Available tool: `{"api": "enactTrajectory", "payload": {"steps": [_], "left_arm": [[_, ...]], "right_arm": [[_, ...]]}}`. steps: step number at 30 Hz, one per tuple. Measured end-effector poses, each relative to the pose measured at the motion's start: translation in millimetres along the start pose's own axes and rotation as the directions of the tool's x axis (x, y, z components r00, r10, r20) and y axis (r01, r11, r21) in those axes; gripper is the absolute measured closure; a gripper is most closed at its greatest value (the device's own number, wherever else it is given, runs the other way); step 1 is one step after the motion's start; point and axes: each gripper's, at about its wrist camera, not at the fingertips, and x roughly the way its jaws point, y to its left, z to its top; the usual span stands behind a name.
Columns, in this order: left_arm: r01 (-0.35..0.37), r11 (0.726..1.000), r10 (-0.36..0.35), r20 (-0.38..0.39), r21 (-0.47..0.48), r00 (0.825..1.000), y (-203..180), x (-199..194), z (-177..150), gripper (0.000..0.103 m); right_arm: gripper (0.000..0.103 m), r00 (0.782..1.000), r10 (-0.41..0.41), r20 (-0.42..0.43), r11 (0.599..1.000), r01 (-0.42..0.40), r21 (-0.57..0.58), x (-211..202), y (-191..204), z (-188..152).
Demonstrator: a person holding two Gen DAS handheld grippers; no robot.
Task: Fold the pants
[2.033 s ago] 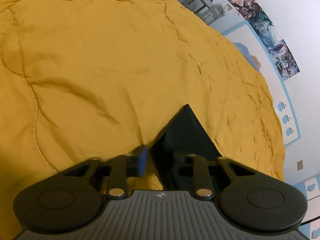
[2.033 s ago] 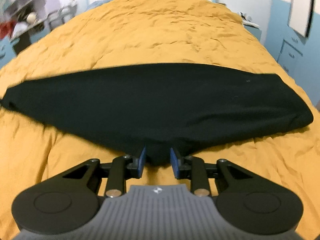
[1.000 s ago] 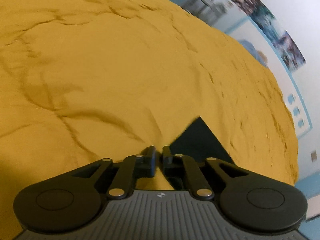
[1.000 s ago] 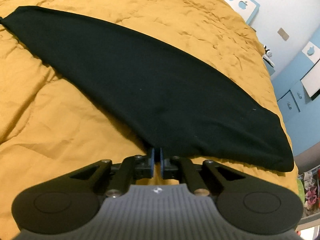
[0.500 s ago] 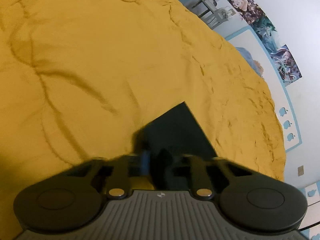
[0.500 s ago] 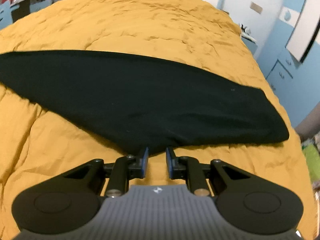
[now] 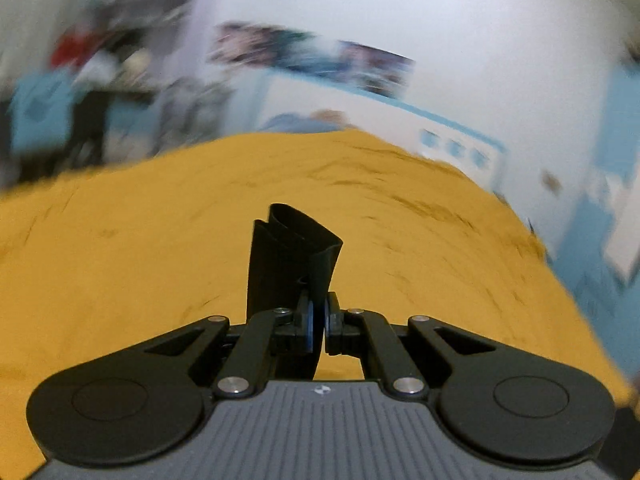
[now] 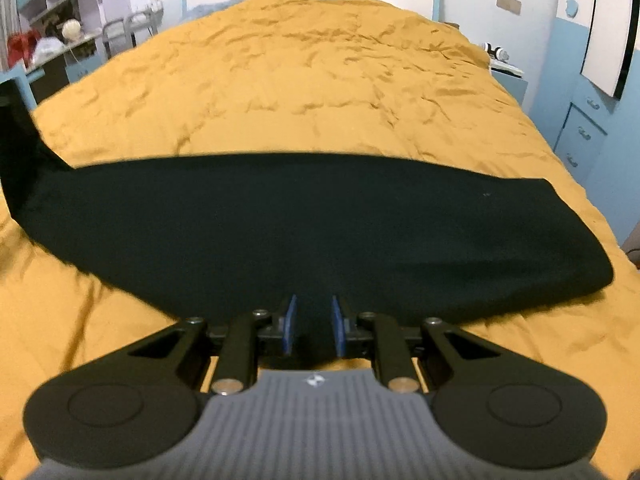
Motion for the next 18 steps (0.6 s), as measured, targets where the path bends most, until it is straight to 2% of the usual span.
{"api": "enactTrajectory", "payload": {"steps": [2, 4, 7, 11, 13, 15, 17, 18], "left_arm": [[0.008, 0.989, -0.011, 0.019, 0.149, 1.0, -48, 1, -4, 0.099], [0.022, 0.96, -0.03, 0.022, 0.278, 0.999, -93, 5, -18, 0.099], [0.077, 0.913, -0.067, -0.038, 0.402, 0.997, -142, 19, -58, 0.099], [0.142, 0.79, -0.062, -0.152, 0.596, 0.986, -192, 36, -135, 0.099], [0.195, 0.728, -0.056, -0.226, 0.657, 0.972, -201, 40, -174, 0.099], [0.235, 0.686, -0.041, -0.287, 0.688, 0.957, -202, 36, -202, 0.098], [0.271, 0.681, -0.036, -0.338, 0.681, 0.94, -197, 38, -215, 0.097], [0.292, 0.694, -0.051, -0.359, 0.659, 0.932, -193, 38, -214, 0.094]], "right_arm": [[0.09, 1.0, 0.013, 0.012, 1.0, -0.013, 0.014, 3, -2, 7], [0.09, 0.999, 0.028, 0.023, 0.999, -0.028, 0.031, 5, -4, 12], [0.09, 0.999, 0.042, 0.026, 0.998, -0.043, 0.048, 9, -6, 13], [0.09, 0.998, 0.059, 0.006, 0.996, -0.059, 0.069, 14, -8, 10], [0.09, 0.997, 0.076, -0.005, 0.994, -0.075, 0.077, 16, -6, 6], [0.09, 0.996, 0.092, -0.015, 0.993, -0.091, 0.078, 19, -3, 4], [0.09, 0.993, 0.115, -0.023, 0.99, -0.113, 0.079, 23, 1, 1], [0.09, 0.992, 0.123, -0.025, 0.99, -0.121, 0.078, 25, 4, 1]]}}
